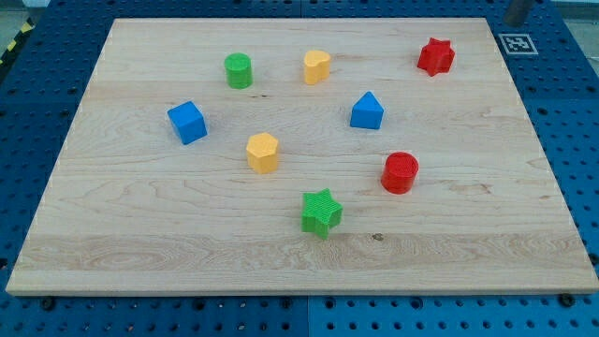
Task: Move the red star down a bit
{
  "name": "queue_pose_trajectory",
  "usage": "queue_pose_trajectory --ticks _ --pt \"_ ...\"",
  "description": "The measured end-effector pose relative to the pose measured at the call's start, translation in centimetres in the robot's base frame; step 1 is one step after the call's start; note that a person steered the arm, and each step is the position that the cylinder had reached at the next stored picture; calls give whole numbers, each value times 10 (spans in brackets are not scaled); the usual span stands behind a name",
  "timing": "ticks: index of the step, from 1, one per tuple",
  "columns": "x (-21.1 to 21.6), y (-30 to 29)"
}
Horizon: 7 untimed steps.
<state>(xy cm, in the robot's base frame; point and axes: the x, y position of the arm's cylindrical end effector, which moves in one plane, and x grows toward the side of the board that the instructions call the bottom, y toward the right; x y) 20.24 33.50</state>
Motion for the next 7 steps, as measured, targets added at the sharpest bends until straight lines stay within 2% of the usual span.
queue_pose_trajectory --ticks 4,7 --pt "-11 2" --pt "2 -3"
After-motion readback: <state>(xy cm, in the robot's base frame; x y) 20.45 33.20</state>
